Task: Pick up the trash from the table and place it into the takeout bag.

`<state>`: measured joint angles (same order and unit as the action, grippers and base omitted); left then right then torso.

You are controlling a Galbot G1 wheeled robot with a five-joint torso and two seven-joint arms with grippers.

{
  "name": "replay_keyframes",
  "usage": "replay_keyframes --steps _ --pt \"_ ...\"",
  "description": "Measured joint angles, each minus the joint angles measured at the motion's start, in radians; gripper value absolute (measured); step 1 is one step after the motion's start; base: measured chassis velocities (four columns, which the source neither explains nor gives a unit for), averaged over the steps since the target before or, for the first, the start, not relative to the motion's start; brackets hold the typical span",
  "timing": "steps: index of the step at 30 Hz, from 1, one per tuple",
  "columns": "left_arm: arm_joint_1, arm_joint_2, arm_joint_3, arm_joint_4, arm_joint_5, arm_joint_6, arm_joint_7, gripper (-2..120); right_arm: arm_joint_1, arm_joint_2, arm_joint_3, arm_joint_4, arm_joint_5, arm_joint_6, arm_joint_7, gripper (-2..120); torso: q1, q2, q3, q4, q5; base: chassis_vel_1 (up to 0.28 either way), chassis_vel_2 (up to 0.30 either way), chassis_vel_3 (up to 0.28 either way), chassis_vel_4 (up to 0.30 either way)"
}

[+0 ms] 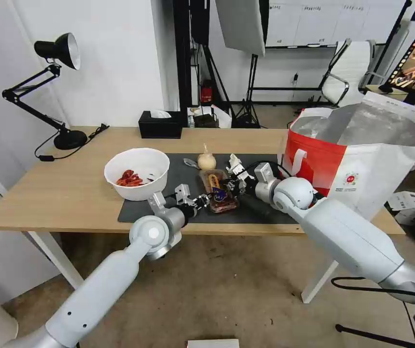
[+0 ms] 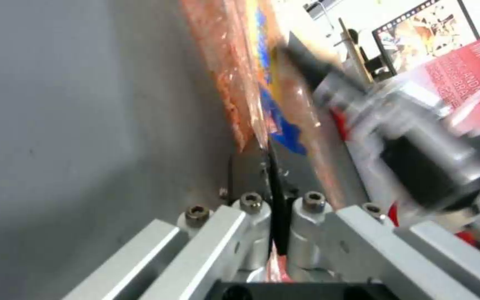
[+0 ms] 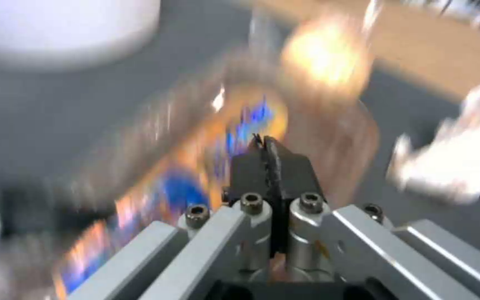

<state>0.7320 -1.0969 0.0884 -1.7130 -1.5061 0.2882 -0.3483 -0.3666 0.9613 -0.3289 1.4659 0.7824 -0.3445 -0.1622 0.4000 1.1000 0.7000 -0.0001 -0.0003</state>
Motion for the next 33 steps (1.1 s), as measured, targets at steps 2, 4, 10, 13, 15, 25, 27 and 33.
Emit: replay_keyframes --steps 2,4,10,13,15,25,27,33 --pt "0.001 0.000 -0.002 -0.003 0.005 -0.002 0.000 0 -0.013 0.012 0.008 0.013 0.080 0.083 0.094 0 0.000 0.000 0.000 0.0000 0.0002 0.000 0.000 0.000 0.000" --pt "0.006 0.001 -0.009 -0.013 0.022 -0.012 0.002 0 -0.049 0.034 0.044 0.058 0.212 0.224 0.229 10 0.000 0.000 0.000 0.0007 0.0004 0.000 0.000 0.000 0.000" --pt "0.024 0.013 -0.060 -0.084 0.094 -0.041 0.010 0 -0.202 -0.005 0.141 0.225 0.224 0.357 0.310 32 0.000 0.000 0.000 0.0001 0.0003 0.000 0.000 0.000 0.000" --pt "0.028 0.030 -0.086 -0.116 0.132 -0.056 0.019 0 -0.292 -0.035 0.186 0.307 0.183 0.366 0.332 39 0.000 0.000 0.000 0.0000 0.0003 0.000 0.000 0.000 0.000" --pt "0.030 0.071 -0.123 -0.150 0.200 -0.080 0.042 0 -0.430 -0.076 0.260 0.404 0.091 0.371 0.352 50 0.000 0.000 0.000 -0.0002 0.0004 0.000 0.000 0.000 0.000" --pt "-0.145 0.170 -0.073 -0.184 0.280 -0.124 0.098 0 -0.756 -0.141 0.456 0.600 -0.107 0.293 0.377 81 0.000 0.000 0.000 0.0004 0.0003 0.000 0.000 0.000 0.000" --pt "-0.298 0.156 0.042 -0.160 0.296 -0.129 0.120 0 -0.820 -0.145 0.499 0.648 -0.142 0.239 0.392 92 0.000 0.000 0.000 0.0002 0.0003 0.000 0.000 0.000 0.000" --pt "-0.605 0.025 0.275 -0.009 0.345 -0.146 0.141 0 -0.908 -0.135 0.563 0.692 -0.181 0.193 0.396 100 0.000 0.000 0.000 -0.0003 0.0008 0.000 0.000 0.000 0.000"
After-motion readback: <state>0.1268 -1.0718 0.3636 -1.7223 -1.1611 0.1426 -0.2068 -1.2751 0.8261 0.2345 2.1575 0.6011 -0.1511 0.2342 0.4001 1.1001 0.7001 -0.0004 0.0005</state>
